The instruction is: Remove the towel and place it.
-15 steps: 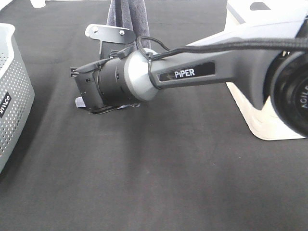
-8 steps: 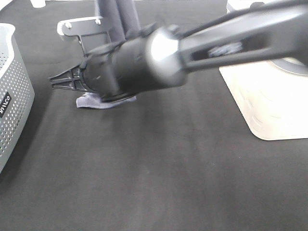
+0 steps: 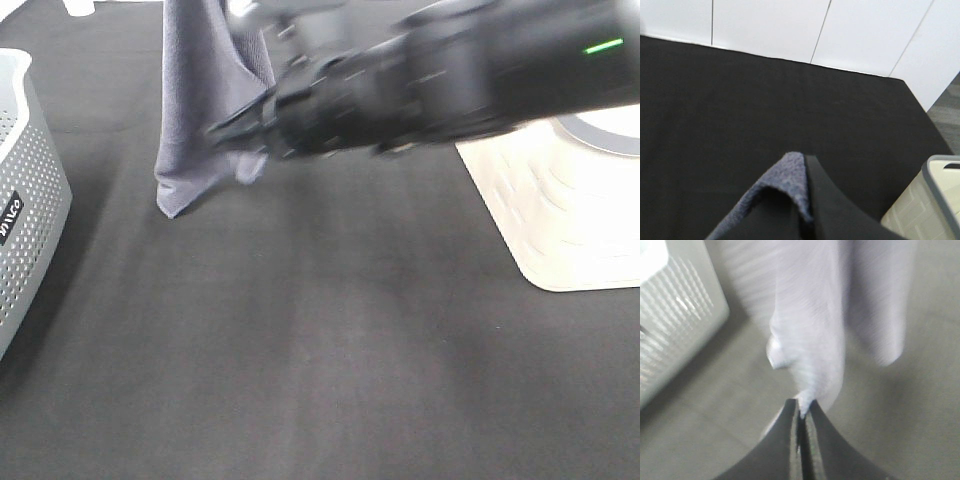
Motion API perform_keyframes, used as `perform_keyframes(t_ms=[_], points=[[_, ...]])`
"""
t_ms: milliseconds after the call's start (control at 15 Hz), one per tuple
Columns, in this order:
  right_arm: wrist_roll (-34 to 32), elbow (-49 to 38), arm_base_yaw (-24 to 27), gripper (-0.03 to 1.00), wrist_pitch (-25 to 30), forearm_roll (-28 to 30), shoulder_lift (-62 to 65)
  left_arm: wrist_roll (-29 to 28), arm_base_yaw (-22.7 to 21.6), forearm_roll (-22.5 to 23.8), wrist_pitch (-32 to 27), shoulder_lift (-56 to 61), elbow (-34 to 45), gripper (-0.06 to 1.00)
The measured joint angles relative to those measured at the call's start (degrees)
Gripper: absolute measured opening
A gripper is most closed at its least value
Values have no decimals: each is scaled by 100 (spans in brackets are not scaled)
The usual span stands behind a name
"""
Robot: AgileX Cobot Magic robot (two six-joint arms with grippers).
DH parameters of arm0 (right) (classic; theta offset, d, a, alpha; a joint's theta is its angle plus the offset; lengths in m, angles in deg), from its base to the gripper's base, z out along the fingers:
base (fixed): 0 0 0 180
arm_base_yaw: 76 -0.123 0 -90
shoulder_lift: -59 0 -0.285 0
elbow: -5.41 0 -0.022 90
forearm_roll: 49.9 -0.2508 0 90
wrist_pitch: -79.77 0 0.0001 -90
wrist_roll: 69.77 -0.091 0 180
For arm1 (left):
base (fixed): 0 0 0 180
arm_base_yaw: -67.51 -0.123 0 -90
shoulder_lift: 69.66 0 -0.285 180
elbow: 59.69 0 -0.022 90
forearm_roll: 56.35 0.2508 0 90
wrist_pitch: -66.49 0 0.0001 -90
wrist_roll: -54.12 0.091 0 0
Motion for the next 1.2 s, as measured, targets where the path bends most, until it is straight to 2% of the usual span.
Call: perform_keyframes(t_ms=[200,267,333,400,467,667,800,867,933,1067,1200], points=[[-6,-390,470,2,602,17,567,-201,-327,-636,212,0,0,0],[-115,-413,504,2,888,201,688,-201,-418,-888,315,0,0,0],[-413,-413,510,2,1266,728,745,-201,-476,-1037,367,0,0,0],[-957,-407,510,2,1656,1513,756,-149,-487,-1112,430,0,0,0],[-1793,-367,510,2,2017,2590,756,-97,-487,-1152,447,0,0,0],[-5351,367,510,2,3094,7179,756,-92,-487,-1306,435,6,0,0],[-6973,1129,510,2,4131,9677,756,-143,-487,-1375,435,6,0,0],[-7242,1478,510,2,4658,10674,756,-395,-487,-1404,441,17,0,0],[-7288,1839,510,2,5139,11390,756,-825,-504,-1358,458,29,0,0],[-6893,2418,510,2,5644,12164,756,-1621,-573,-1152,487,46,0,0],[-6394,2785,510,2,5793,12594,756,-1811,-596,-1100,470,92,46,0]])
